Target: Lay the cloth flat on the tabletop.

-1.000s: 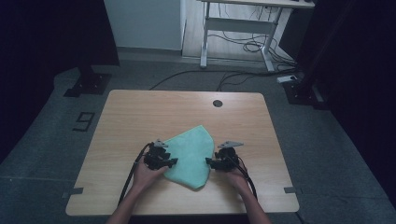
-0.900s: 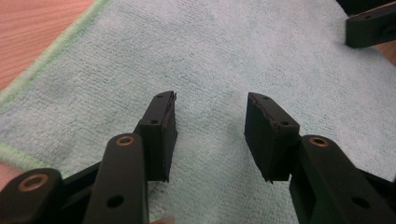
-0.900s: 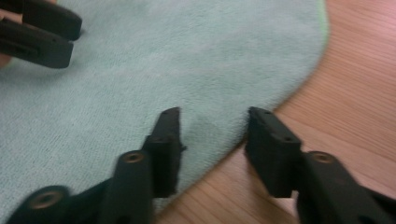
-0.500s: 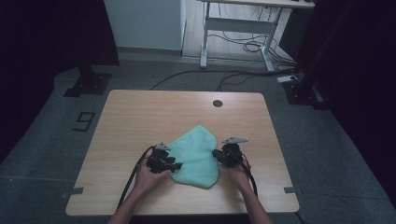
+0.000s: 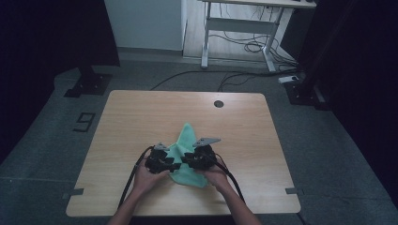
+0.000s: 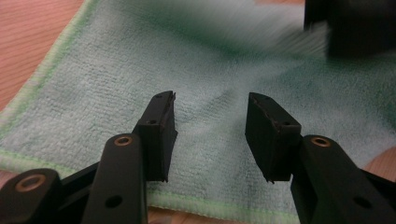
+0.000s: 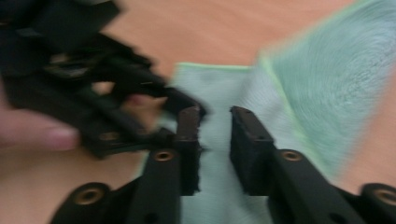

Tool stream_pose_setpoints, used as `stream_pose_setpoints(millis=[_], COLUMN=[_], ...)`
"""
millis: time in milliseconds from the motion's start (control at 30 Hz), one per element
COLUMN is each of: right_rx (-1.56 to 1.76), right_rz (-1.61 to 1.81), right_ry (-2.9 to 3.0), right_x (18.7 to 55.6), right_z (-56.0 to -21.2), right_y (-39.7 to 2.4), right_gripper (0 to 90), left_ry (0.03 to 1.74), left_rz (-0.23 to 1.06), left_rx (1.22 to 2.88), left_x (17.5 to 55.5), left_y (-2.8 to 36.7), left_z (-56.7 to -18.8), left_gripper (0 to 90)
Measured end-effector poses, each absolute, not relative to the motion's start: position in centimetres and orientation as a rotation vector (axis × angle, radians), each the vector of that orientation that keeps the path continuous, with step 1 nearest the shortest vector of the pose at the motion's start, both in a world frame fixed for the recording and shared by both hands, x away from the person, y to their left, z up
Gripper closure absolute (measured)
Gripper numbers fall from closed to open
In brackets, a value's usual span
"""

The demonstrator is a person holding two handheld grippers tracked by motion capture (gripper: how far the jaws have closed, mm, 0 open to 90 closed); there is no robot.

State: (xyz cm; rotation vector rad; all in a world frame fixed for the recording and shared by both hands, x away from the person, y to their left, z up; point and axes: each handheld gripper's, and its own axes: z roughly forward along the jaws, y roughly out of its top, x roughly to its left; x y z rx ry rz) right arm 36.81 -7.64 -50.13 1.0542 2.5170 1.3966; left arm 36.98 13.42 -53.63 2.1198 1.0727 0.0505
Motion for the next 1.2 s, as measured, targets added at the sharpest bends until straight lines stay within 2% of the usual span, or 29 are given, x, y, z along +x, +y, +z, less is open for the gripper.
stream_pose_setpoints(millis=[33, 100, 167, 400, 500, 633, 800, 1067, 1200], right_rx=[1.066, 1.076, 1.145, 1.28, 1.29, 1.172, 1.107, 1.146, 1.206], right_rz=[1.422, 1.442, 1.493, 1.404, 1.343, 1.243, 1.114, 1.2, 1.234], right_ry=[2.513, 2.485, 2.378, 2.294, 2.334, 2.426, 2.442, 2.38, 2.372], right_x=[36.7, 36.5, 36.4, 37.5, 37.5, 35.9, 35.3, 36.6, 38.0], right_z=[-50.1, -49.9, -49.2, -50.2, -51.4, -52.5, -53.6, -53.1, -53.5], right_y=[-8.2, -8.9, -11.9, -15.0, -14.6, -11.6, -10.3, -11.5, -12.1], right_gripper=[61.2, 59.0, 57.1, 56.5, 55.3, 47.7, 43.0, 43.1, 47.1], left_ry=[1.075, 1.077, 1.079, 1.079, 1.076, 1.078, 1.078, 1.079, 1.078], left_rz=[0.047, 0.045, 0.043, 0.051, 0.049, 0.047, 0.047, 0.046, 0.043], left_rx=[2.115, 2.113, 2.114, 2.113, 2.114, 2.109, 2.108, 2.105, 2.104], left_x=[37.0, 37.0, 37.0, 37.0, 37.0, 37.0, 37.0, 37.0, 37.0], left_y=[13.5, 13.5, 13.6, 13.5, 13.6, 13.6, 13.6, 13.7, 13.7], left_z=[-53.7, -53.7, -53.6, -53.7, -53.7, -53.7, -53.7, -53.7, -53.7], left_gripper=[52.6, 52.7, 52.8, 52.9, 53.3, 53.5, 53.7, 54.1, 54.1])
